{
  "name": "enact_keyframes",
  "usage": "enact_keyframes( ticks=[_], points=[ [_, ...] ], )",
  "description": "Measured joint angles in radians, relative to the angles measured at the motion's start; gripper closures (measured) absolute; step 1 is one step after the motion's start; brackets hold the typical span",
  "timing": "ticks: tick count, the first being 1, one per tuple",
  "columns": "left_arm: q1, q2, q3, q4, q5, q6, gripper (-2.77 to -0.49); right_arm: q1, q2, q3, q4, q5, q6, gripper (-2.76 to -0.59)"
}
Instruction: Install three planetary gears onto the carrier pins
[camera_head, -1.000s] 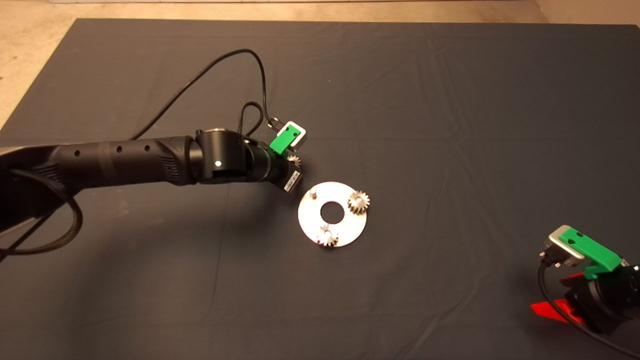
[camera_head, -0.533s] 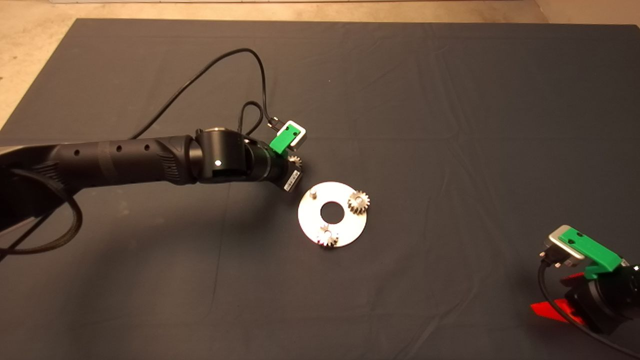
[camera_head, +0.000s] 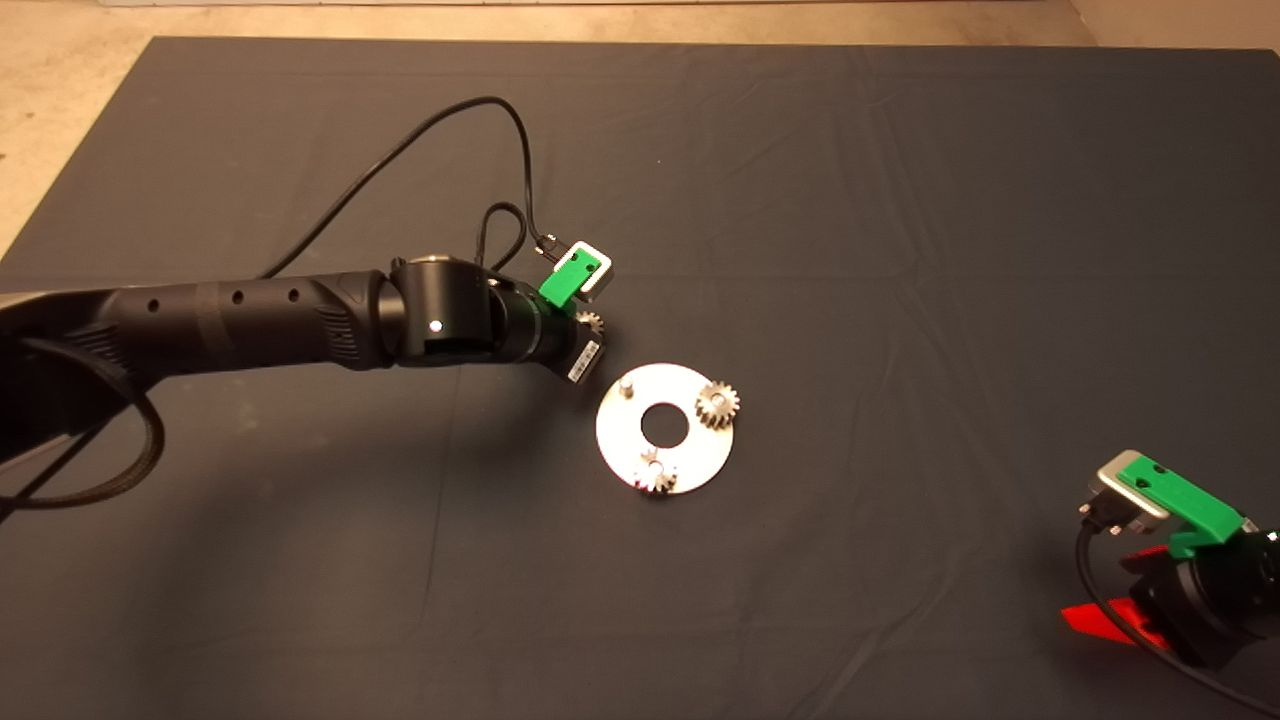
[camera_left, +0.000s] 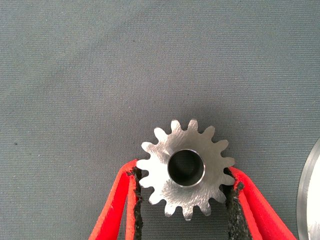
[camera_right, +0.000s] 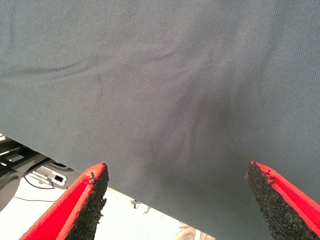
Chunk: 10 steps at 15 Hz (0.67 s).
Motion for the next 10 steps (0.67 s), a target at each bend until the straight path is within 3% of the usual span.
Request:
enact_keyframes(
  ticks=[6,10],
  points=[
    [0.0,-0.005,0.0,0.0,-0.004,0.0,-0.74,0.0,0.0,0.0,0.0,0.0,0.0,-2.05],
    [0.001,-0.031,0.037,-0.004,0.016,0.001,-0.68,0.0,-0.002,0.0,0.0,0.001,0.0,-2.05]
  ],
)
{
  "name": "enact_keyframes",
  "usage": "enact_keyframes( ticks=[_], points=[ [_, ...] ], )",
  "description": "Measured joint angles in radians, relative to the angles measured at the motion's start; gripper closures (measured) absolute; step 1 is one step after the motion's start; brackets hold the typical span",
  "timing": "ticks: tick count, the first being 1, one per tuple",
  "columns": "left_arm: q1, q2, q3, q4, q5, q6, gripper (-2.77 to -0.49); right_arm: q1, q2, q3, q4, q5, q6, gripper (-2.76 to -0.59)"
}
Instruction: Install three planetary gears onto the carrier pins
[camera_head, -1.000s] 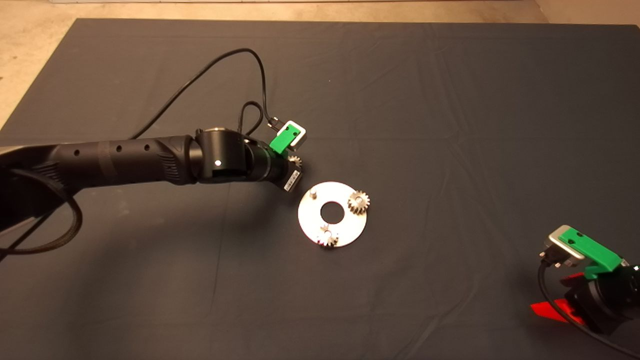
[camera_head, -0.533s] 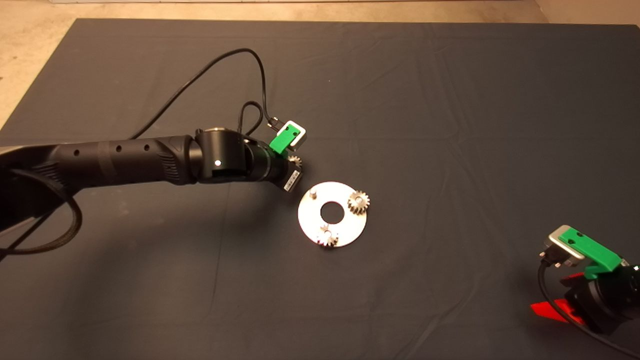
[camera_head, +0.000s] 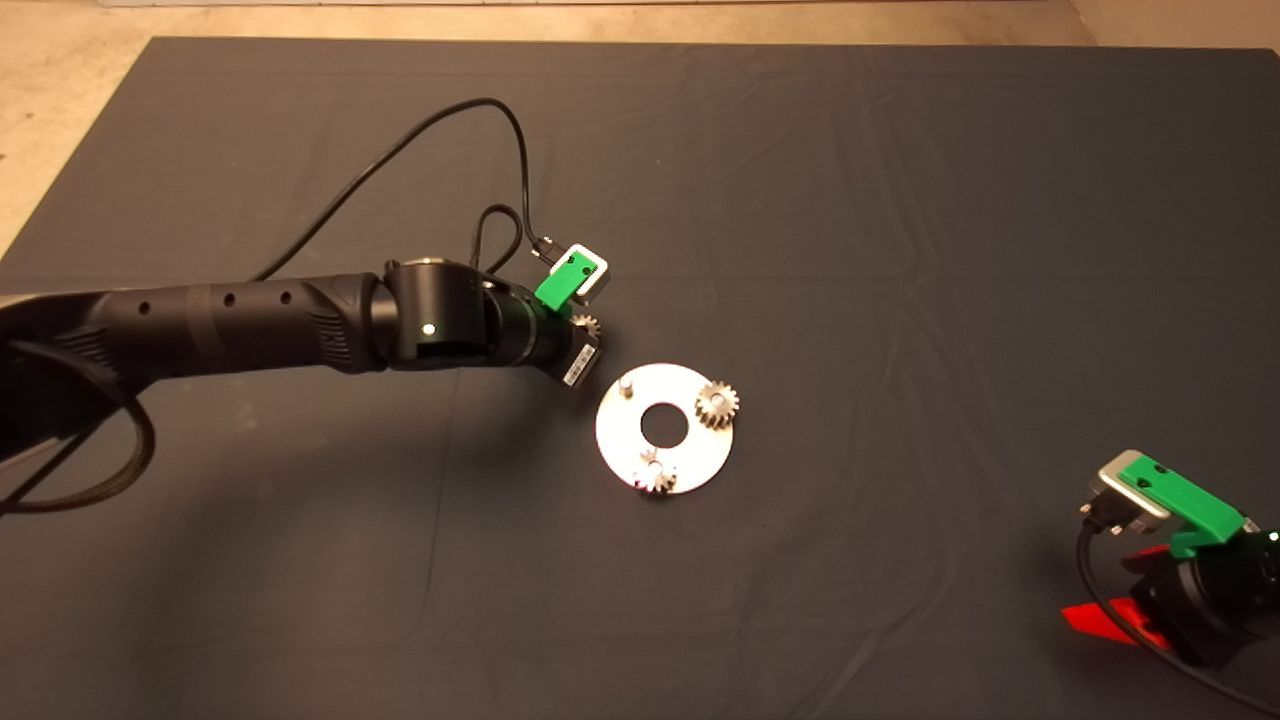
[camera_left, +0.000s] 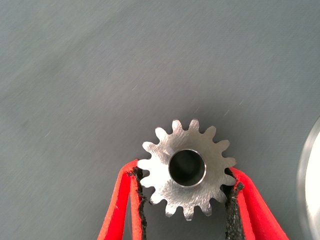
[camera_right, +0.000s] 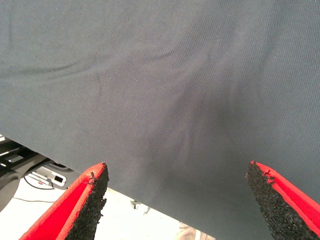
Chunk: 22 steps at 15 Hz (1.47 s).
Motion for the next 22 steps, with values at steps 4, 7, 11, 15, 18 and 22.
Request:
enact_keyframes(
  ticks=[4,7,11,15,18,22],
  points=[
    [-0.001,-0.08,0.065,-0.001,0.046,0.004,-0.65,0.0,0.0,0.0,0.0,0.002,0.0,-2.05],
    [-0.022,-0.115,0.144,-0.002,0.115,0.008,-0.64,0.0,0.001,0.0,0.0,0.003,0.0,-2.05],
    [-0.029,-0.113,0.203,-0.031,0.118,0.011,-0.64,0.0,0.0,0.0,0.0,0.003,0.0,-2.05],
    [-0.029,-0.111,0.242,-0.04,0.135,0.005,-0.64,0.0,0.001,0.0,0.0,0.004,0.0,-2.05],
    [-0.029,-0.091,0.259,-0.046,0.135,-0.001,-0.64,0.0,0.001,0.0,0.0,0.003,0.0,-2.05],
    [-0.029,-0.042,0.259,-0.051,0.139,-0.006,-0.63,0.0,0.001,0.0,0.0,0.003,0.0,-2.05]
  ],
)
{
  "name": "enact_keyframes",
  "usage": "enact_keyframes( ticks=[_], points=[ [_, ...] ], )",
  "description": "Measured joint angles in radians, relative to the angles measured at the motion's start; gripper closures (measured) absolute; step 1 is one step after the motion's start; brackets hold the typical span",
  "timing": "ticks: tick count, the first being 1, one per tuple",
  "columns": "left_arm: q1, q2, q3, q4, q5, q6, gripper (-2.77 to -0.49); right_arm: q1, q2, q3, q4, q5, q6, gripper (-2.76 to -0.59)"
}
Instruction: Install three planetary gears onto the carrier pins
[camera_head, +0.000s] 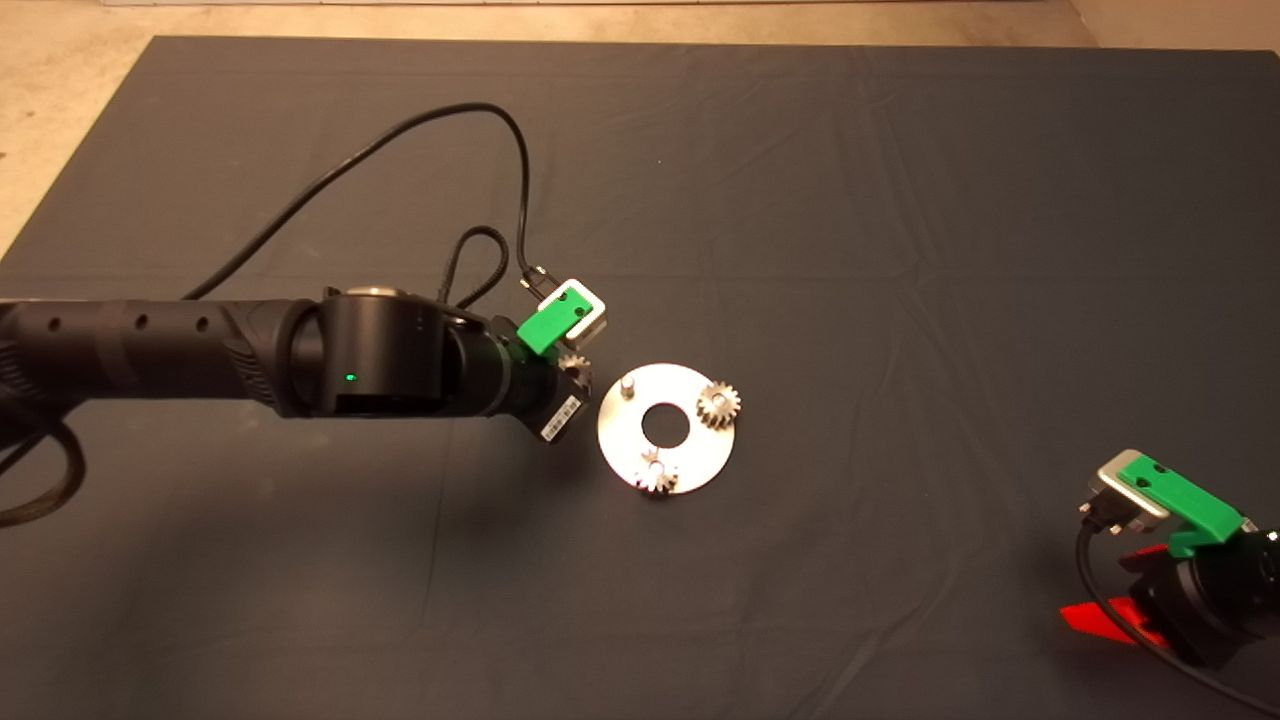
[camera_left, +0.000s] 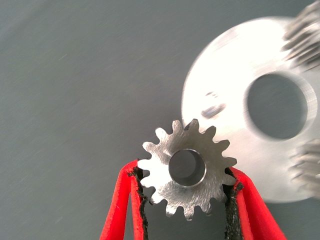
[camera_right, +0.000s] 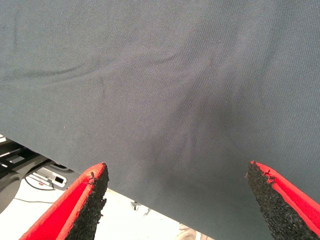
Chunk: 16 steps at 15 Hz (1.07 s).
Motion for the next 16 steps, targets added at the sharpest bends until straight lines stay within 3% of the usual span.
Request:
enact_keyframes(
  ticks=[3,13,16],
  points=[
    [-0.006,0.026,0.0,-0.002,-0.005,-0.011,-0.64,0.0,-0.001,0.0,0.0,-0.001,0.0,-2.05],
    [-0.009,0.03,-0.007,-0.001,-0.003,-0.028,-0.62,0.0,0.001,0.0,0.0,0.001,0.0,-2.05],
    [-0.008,0.05,-0.031,-0.001,-0.004,-0.029,-0.62,0.0,0.001,0.0,0.0,0.0,0.0,-2.05]
  ],
)
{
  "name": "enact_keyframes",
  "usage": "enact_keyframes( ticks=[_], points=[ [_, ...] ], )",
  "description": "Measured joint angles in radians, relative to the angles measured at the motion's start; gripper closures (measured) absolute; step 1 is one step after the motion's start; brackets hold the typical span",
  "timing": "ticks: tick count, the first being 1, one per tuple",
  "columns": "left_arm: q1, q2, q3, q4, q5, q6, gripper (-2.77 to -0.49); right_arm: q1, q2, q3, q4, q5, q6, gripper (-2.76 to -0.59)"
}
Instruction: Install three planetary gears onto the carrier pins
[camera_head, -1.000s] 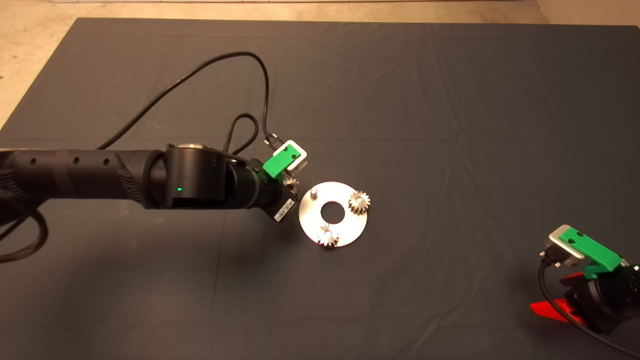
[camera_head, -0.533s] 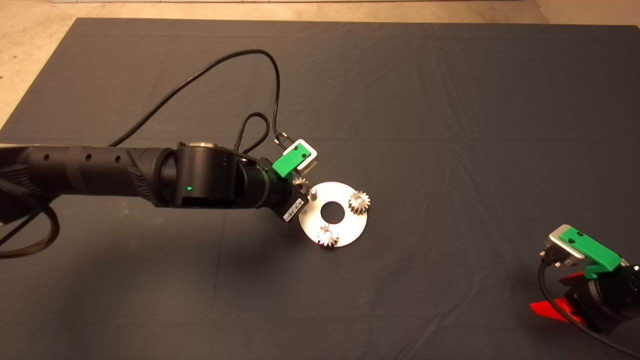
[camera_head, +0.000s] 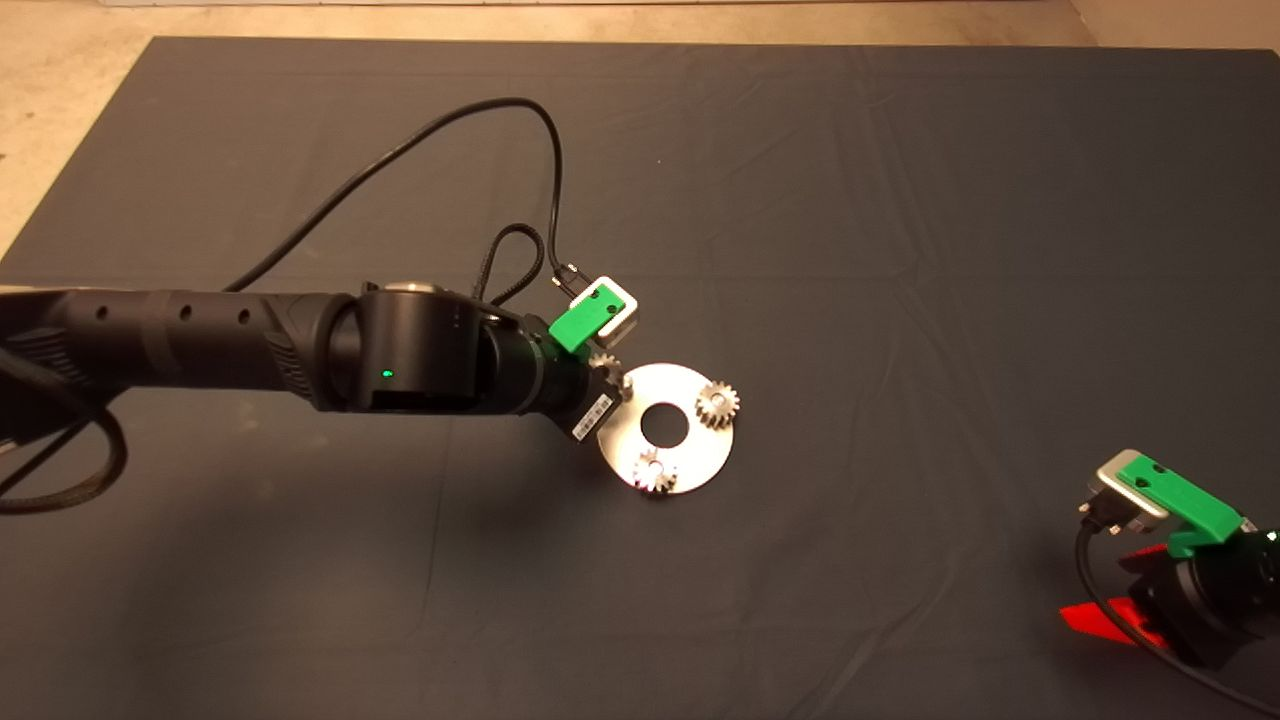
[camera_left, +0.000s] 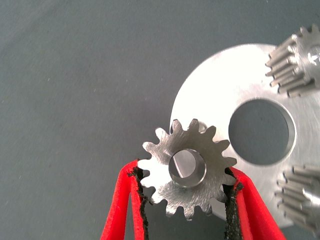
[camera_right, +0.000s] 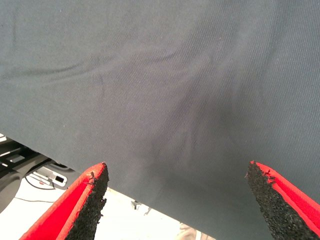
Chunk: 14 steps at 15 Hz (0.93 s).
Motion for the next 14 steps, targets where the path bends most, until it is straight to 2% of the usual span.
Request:
enact_keyframes(
  ticks=[3,6,9,14],
  points=[
    [0.0,0.022,-0.022,0.0,-0.004,0.0,-0.62,0.0,0.0,0.0,0.0,0.001,0.0,-2.05],
    [0.0,0.03,-0.047,0.001,-0.026,0.0,-0.62,0.0,-0.001,0.0,0.0,0.0,0.0,-2.05],
    [0.001,0.033,-0.051,0.001,-0.035,0.0,-0.62,0.0,0.0,0.0,0.0,0.0,0.0,-2.05],
    [0.004,0.041,-0.051,0.007,-0.041,-0.015,-0.62,0.0,0.0,0.0,0.0,0.0,0.0,-2.05]
  ],
)
